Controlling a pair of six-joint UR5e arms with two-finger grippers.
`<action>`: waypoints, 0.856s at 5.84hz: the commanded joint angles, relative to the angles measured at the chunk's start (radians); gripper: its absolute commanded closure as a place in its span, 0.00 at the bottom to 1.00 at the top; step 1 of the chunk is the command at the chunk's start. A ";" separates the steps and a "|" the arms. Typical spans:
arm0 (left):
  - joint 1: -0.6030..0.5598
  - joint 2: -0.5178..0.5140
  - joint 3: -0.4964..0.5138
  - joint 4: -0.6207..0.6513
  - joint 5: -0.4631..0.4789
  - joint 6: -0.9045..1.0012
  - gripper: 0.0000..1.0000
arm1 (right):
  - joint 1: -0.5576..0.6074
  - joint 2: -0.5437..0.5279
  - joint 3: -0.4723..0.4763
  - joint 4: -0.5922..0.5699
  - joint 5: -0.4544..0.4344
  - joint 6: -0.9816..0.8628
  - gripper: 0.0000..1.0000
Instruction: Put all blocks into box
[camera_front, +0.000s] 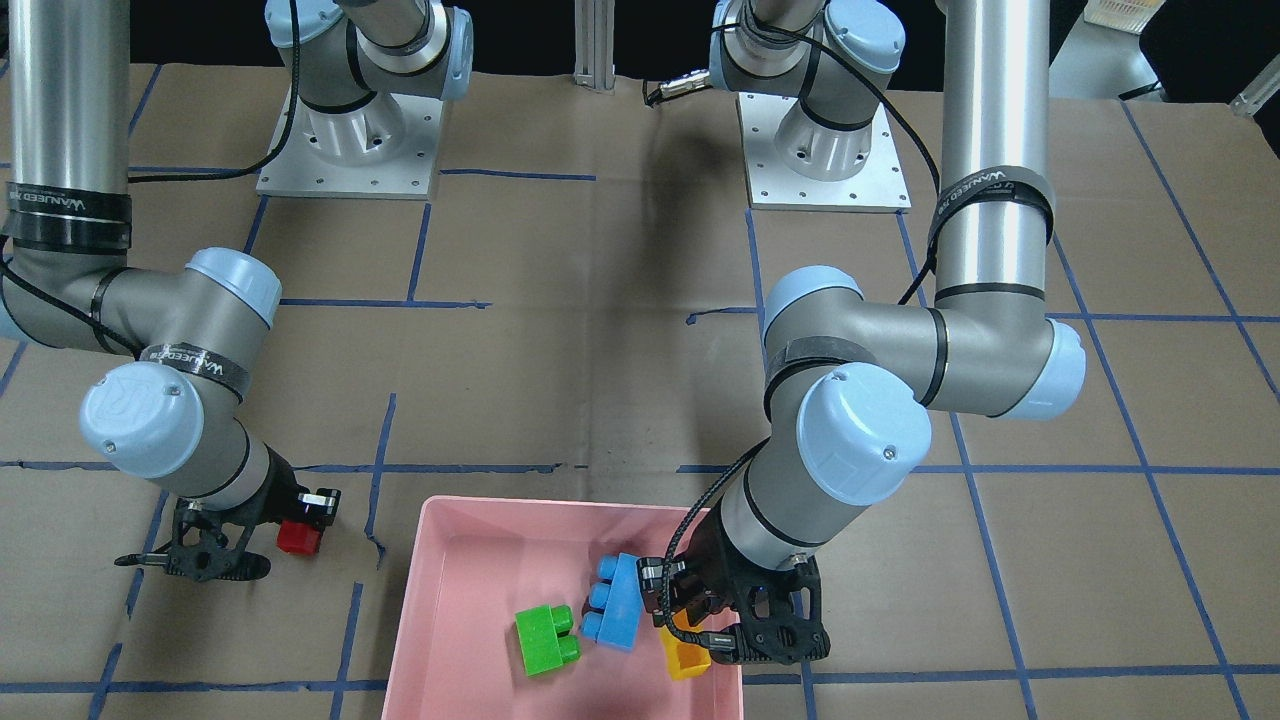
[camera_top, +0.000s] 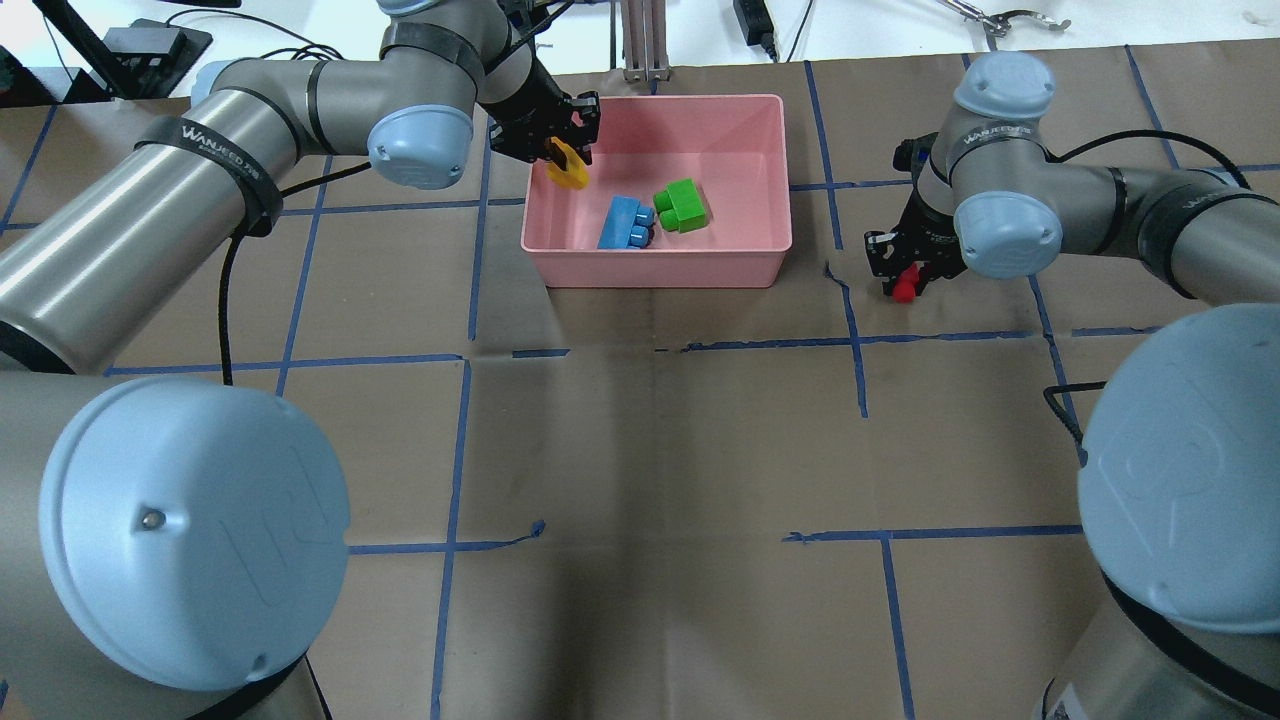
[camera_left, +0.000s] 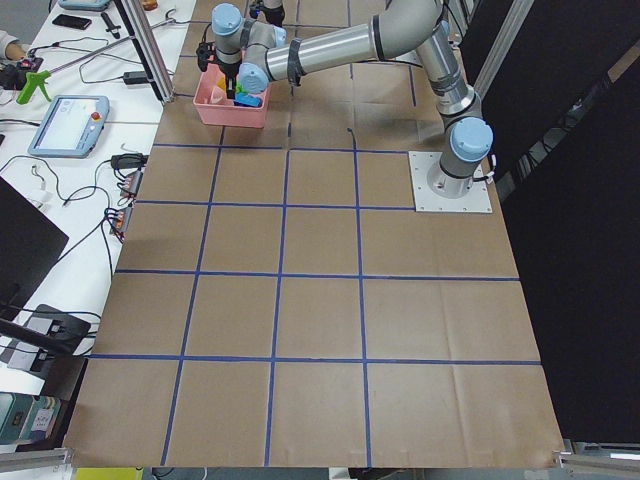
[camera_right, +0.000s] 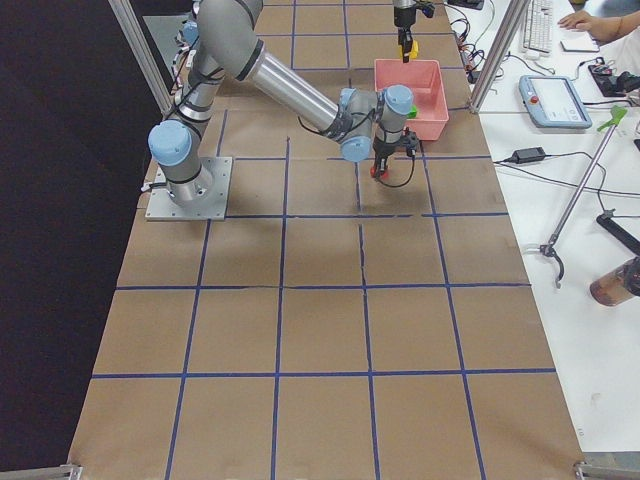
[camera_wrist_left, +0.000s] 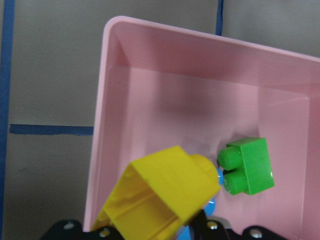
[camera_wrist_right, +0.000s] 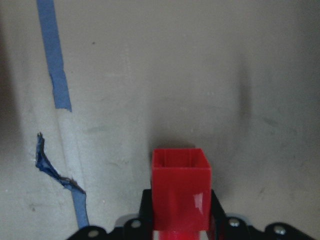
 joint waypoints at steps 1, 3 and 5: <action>-0.005 0.016 0.001 0.006 0.004 -0.020 0.13 | -0.003 -0.054 -0.020 0.013 0.002 0.000 0.68; -0.008 0.129 0.013 -0.139 0.003 -0.008 0.08 | 0.002 -0.137 -0.107 0.186 0.003 0.012 0.68; 0.015 0.288 -0.011 -0.442 0.101 0.035 0.07 | 0.025 -0.137 -0.315 0.402 0.015 0.050 0.67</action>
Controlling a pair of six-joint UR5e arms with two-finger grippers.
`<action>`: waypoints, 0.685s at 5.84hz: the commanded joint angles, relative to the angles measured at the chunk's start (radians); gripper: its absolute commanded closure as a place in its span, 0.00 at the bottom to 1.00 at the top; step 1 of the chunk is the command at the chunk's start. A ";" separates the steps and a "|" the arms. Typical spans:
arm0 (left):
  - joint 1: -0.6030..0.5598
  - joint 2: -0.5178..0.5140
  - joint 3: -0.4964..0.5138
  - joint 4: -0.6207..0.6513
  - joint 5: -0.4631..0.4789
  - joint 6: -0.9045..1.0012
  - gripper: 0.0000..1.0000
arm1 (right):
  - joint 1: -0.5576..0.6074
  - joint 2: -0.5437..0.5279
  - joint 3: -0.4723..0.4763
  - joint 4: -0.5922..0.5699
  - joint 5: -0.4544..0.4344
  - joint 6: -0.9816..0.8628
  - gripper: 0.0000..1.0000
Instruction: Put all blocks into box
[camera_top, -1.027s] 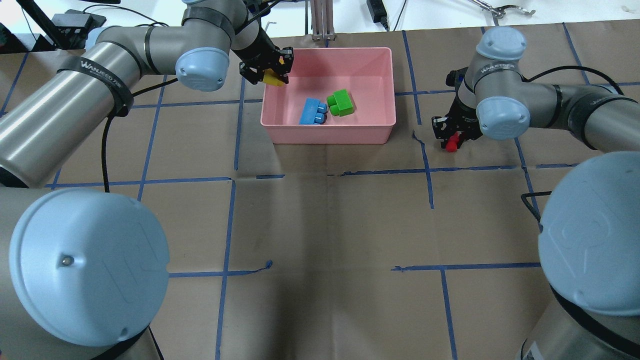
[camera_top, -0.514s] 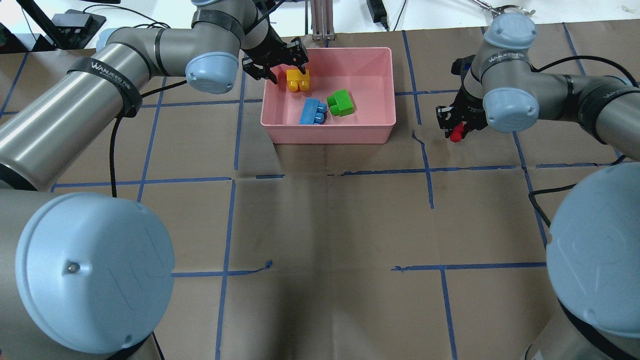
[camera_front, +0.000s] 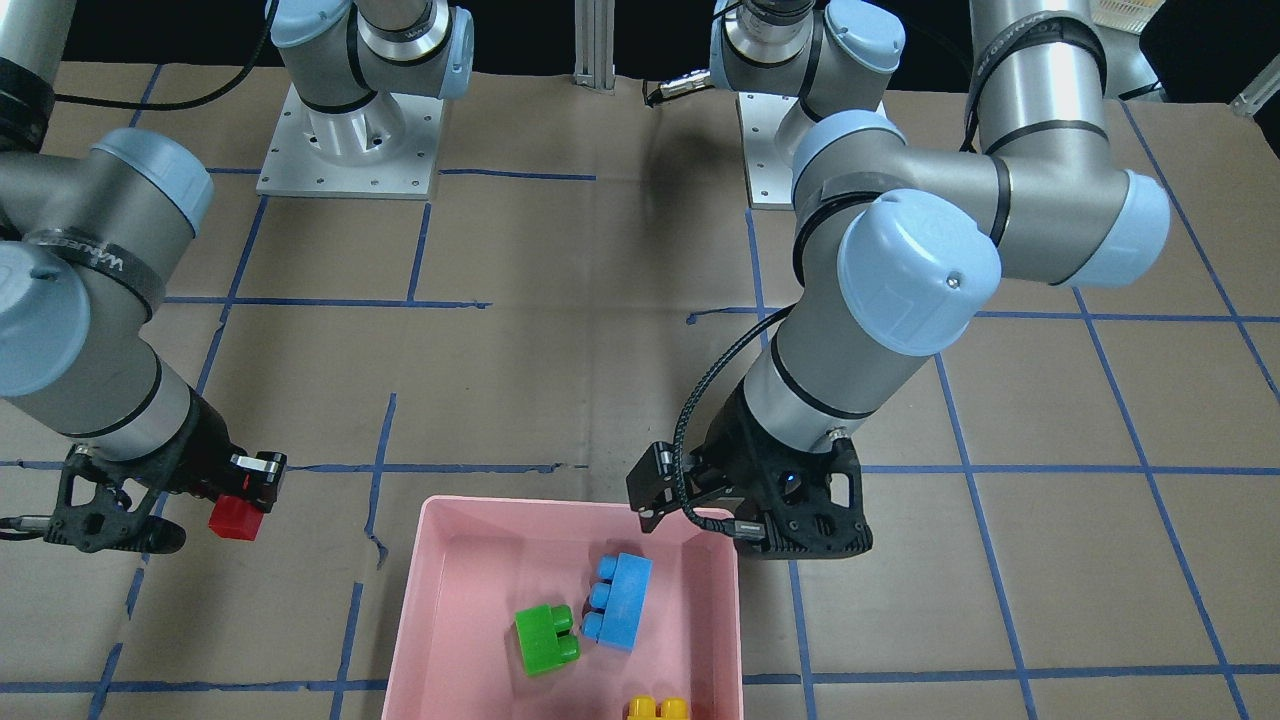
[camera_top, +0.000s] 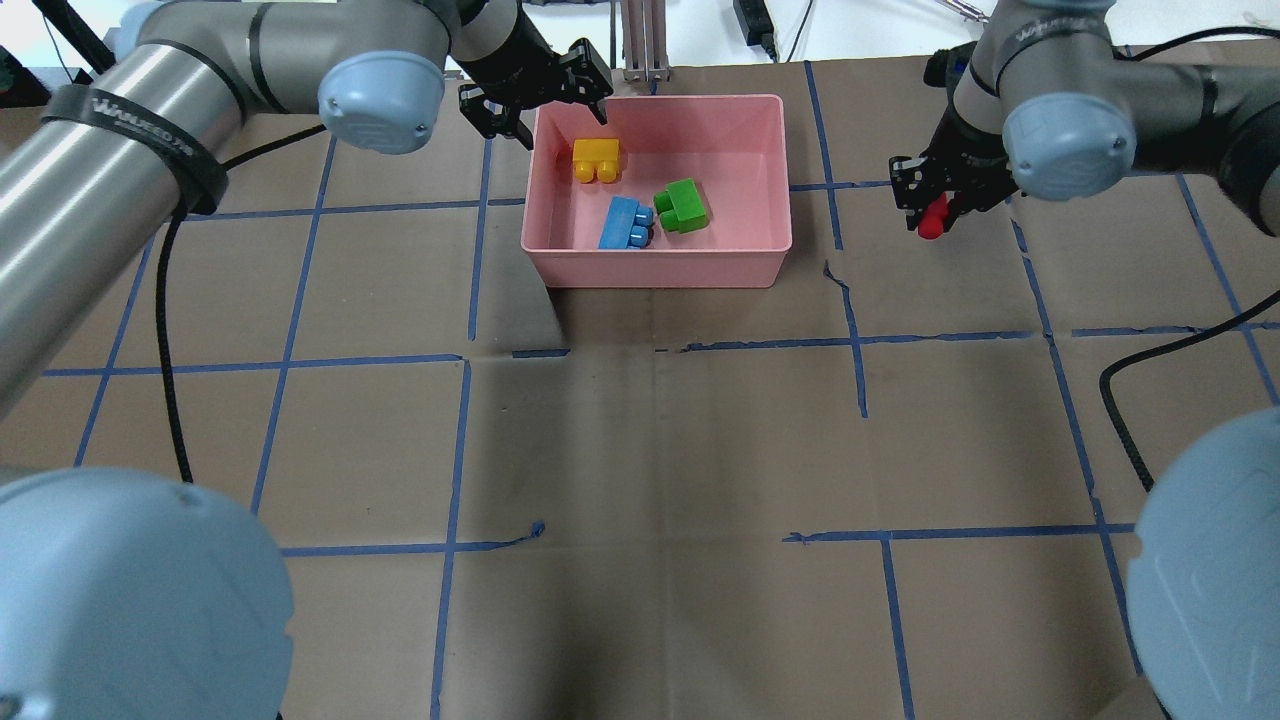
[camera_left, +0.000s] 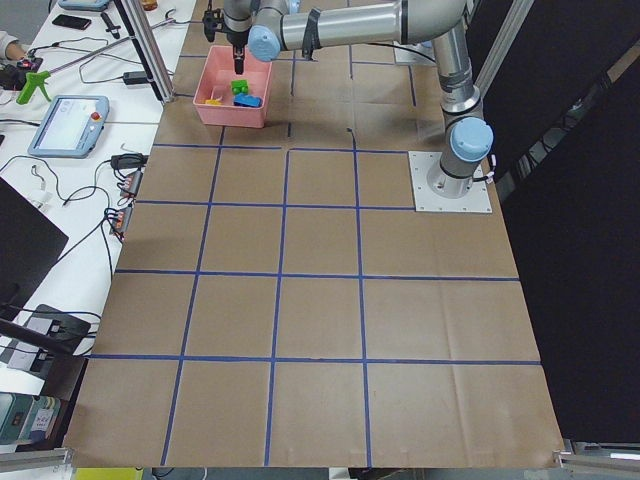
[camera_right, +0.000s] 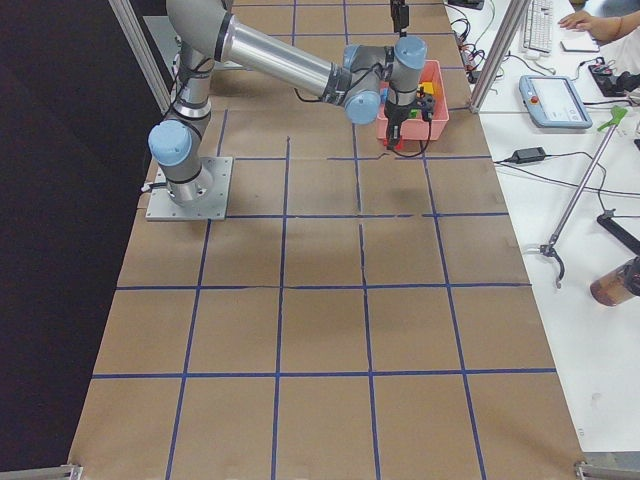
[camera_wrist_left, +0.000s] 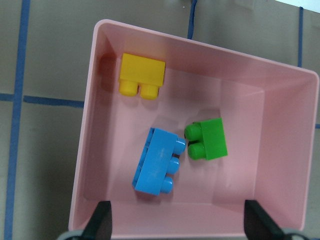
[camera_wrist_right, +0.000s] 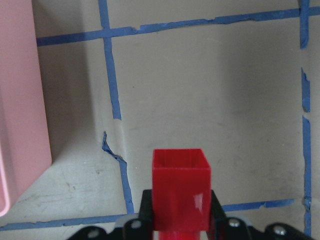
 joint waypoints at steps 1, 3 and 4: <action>0.048 0.141 -0.016 -0.290 0.144 0.182 0.07 | 0.082 0.032 -0.145 0.115 0.010 0.093 0.67; 0.123 0.259 -0.060 -0.448 0.166 0.325 0.04 | 0.258 0.121 -0.263 0.104 0.012 0.306 0.67; 0.124 0.303 -0.109 -0.449 0.180 0.337 0.02 | 0.347 0.219 -0.363 0.078 0.012 0.372 0.67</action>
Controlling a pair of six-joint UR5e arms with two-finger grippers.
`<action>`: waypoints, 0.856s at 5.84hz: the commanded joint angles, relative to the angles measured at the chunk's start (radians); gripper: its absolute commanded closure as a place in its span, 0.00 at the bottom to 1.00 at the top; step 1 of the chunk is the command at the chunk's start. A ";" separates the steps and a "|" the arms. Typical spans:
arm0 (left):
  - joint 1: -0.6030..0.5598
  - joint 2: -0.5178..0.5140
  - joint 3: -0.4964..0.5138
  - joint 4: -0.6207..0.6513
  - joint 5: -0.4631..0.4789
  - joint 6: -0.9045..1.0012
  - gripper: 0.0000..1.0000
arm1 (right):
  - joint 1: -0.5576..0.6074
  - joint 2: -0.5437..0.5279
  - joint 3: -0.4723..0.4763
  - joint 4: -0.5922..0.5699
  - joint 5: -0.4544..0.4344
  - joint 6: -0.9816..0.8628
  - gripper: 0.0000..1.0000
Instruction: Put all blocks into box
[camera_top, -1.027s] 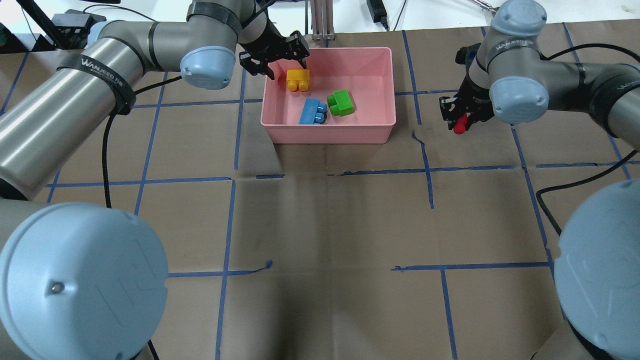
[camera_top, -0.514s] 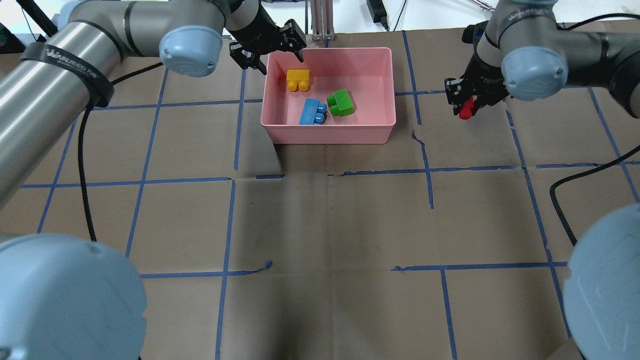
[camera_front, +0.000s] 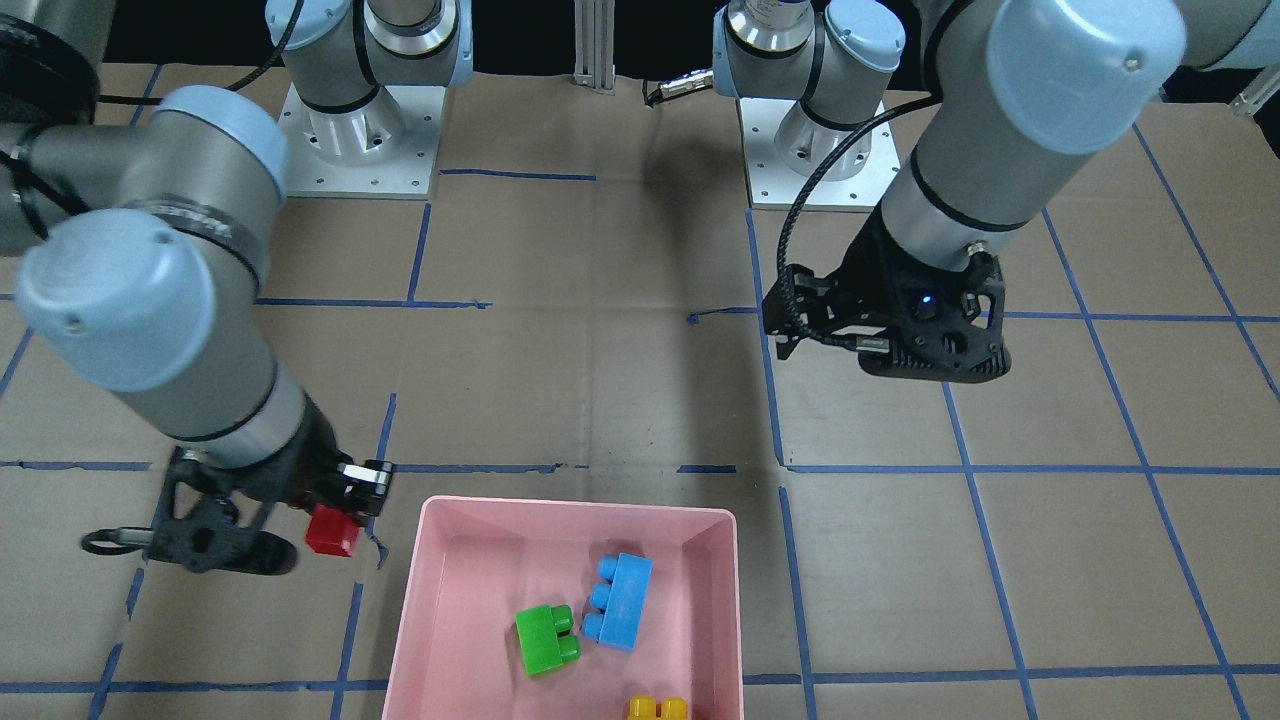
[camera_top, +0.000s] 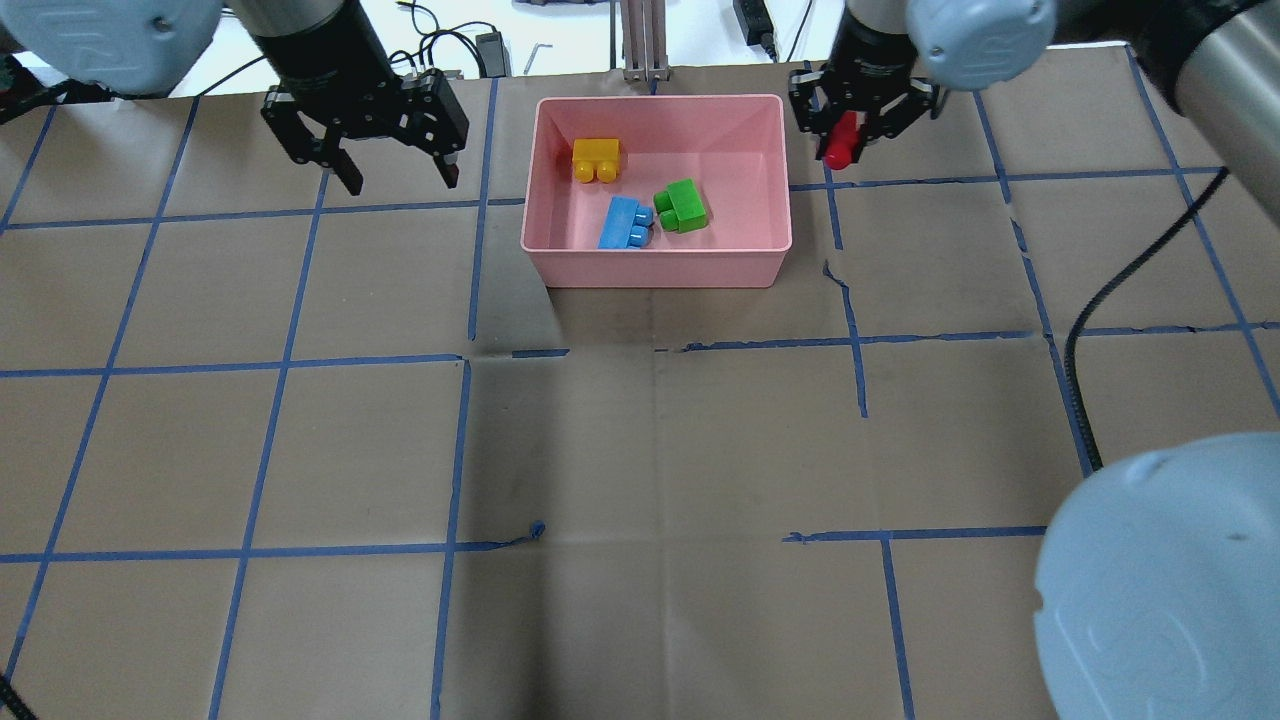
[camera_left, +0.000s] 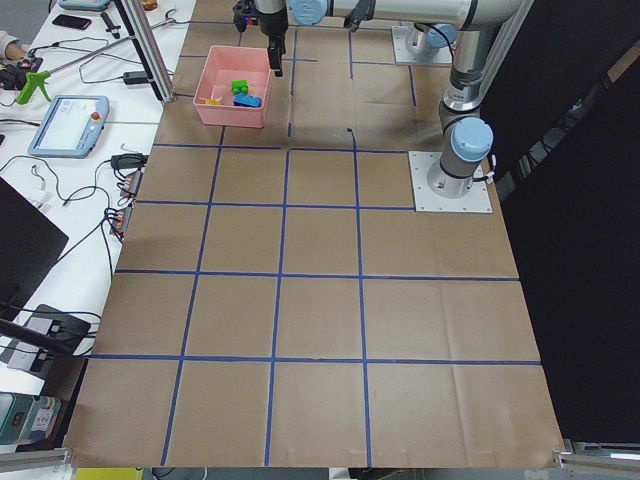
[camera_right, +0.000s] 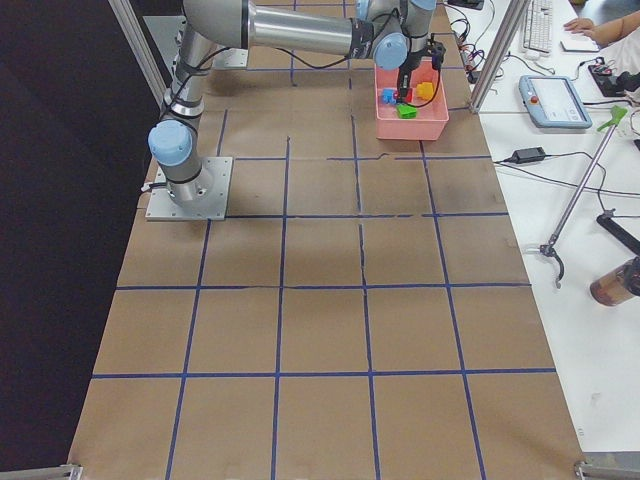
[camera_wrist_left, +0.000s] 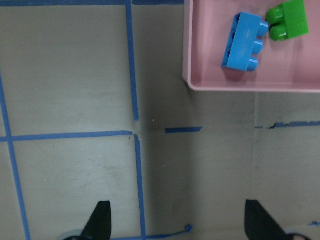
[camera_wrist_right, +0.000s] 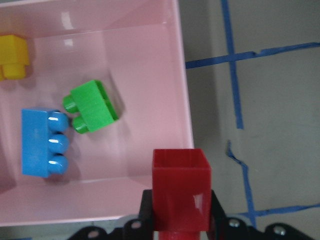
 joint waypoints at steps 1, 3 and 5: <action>0.017 0.072 -0.055 -0.012 0.067 0.028 0.01 | 0.135 0.158 -0.133 -0.061 -0.003 0.081 0.66; 0.040 0.012 -0.090 0.131 0.063 0.028 0.01 | 0.133 0.185 -0.107 -0.124 -0.021 0.062 0.26; 0.030 0.017 -0.152 0.224 0.045 0.033 0.01 | 0.122 0.173 -0.086 -0.183 -0.038 0.059 0.00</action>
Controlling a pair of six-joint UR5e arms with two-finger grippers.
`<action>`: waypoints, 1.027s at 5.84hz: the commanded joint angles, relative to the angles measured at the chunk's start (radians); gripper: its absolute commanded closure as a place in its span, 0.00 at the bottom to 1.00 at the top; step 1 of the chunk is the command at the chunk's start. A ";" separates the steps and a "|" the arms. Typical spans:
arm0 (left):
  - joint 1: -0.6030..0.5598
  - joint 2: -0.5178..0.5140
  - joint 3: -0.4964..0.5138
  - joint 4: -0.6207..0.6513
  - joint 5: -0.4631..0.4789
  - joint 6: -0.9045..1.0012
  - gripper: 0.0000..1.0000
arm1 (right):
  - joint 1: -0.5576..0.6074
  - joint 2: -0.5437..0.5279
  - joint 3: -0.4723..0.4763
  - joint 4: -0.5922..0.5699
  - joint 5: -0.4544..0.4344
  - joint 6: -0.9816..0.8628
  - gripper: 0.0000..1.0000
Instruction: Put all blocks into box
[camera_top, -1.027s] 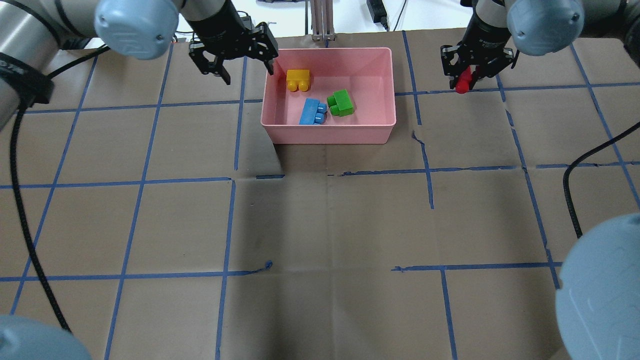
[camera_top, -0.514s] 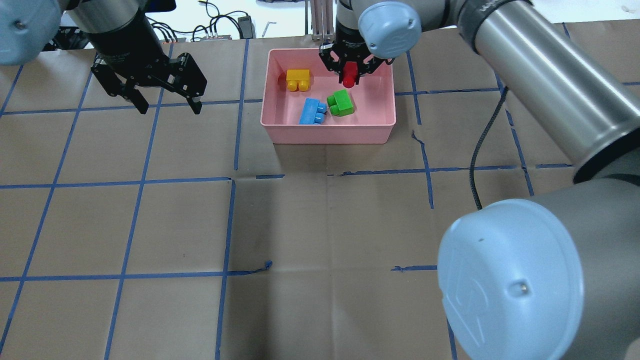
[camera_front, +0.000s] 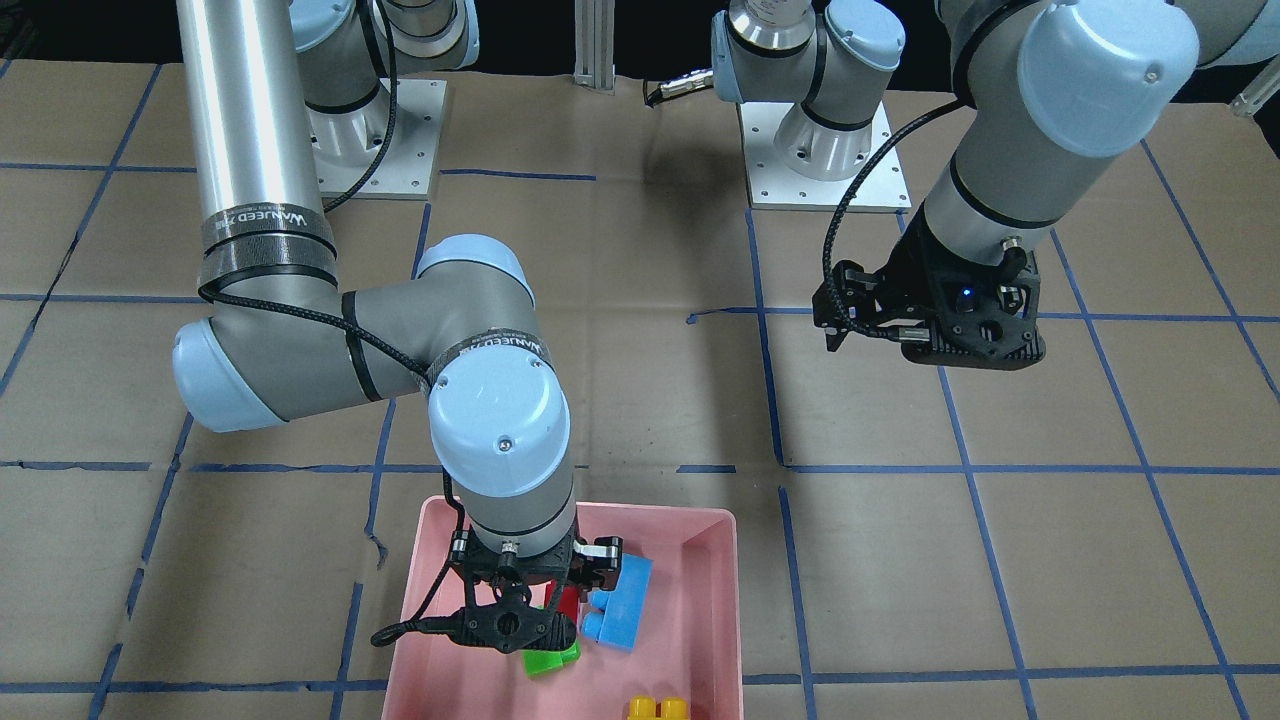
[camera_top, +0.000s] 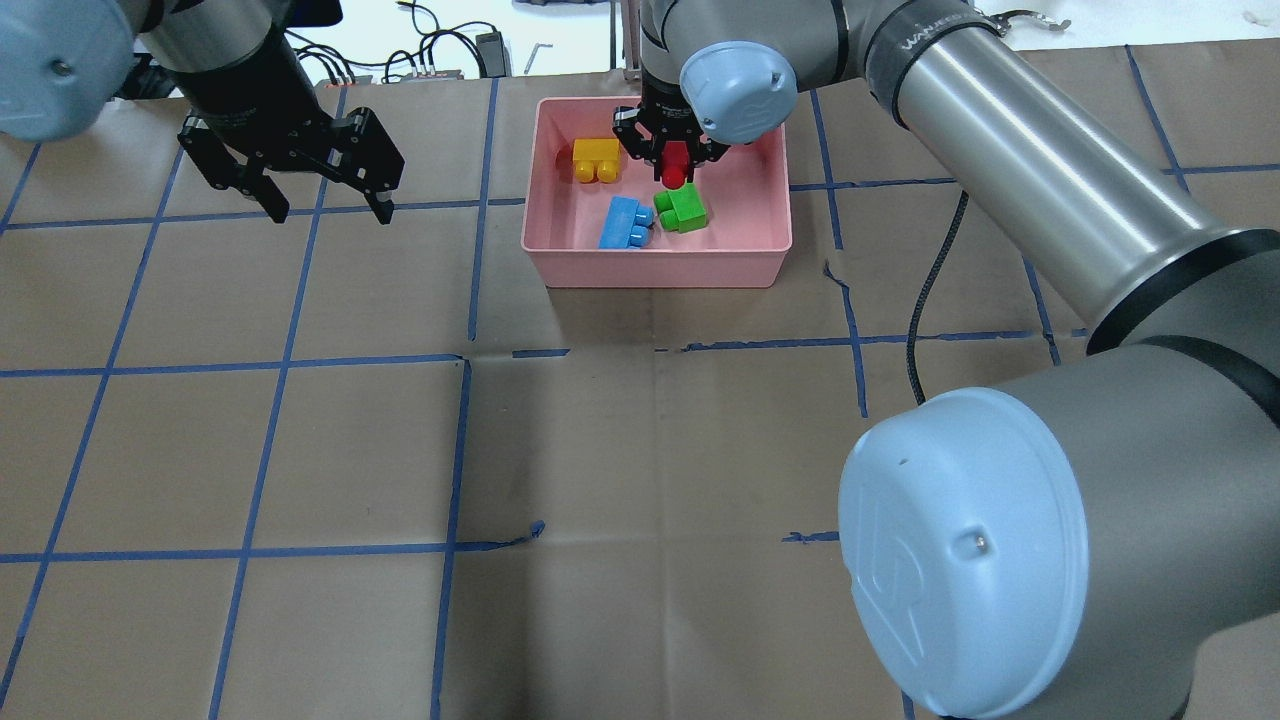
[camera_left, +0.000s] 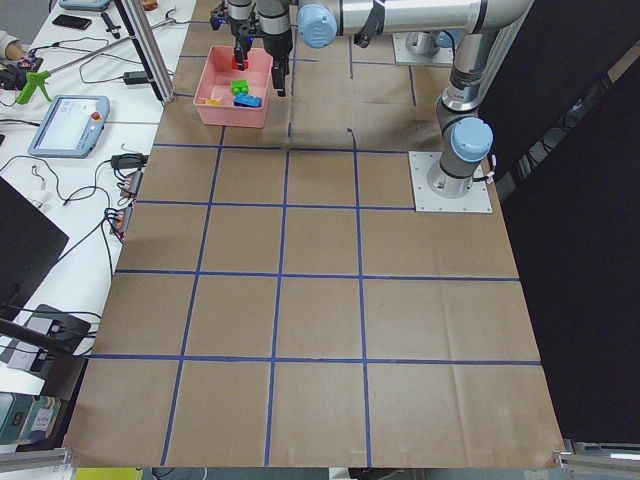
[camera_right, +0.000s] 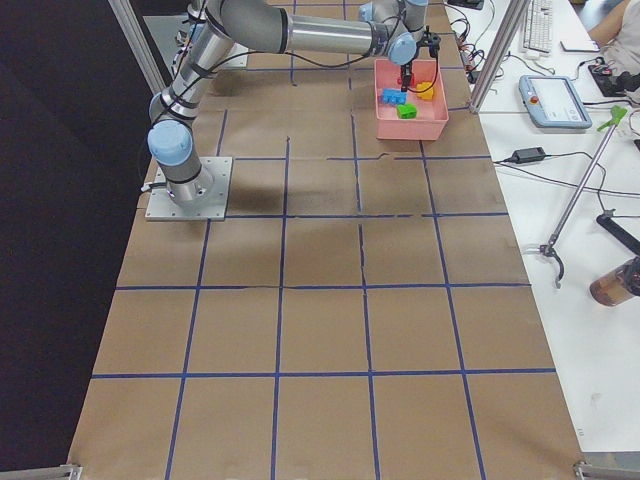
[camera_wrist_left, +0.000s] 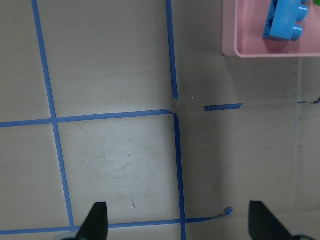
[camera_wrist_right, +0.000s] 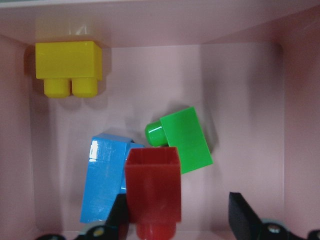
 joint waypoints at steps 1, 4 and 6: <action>0.000 0.032 -0.021 0.062 -0.011 0.004 0.01 | -0.019 -0.016 0.006 -0.011 -0.007 -0.002 0.00; 0.000 0.045 -0.005 0.062 -0.014 0.004 0.01 | -0.096 -0.154 0.027 0.028 -0.004 -0.074 0.00; -0.001 0.052 -0.007 0.062 -0.017 0.002 0.01 | -0.210 -0.351 0.175 0.219 -0.007 -0.214 0.00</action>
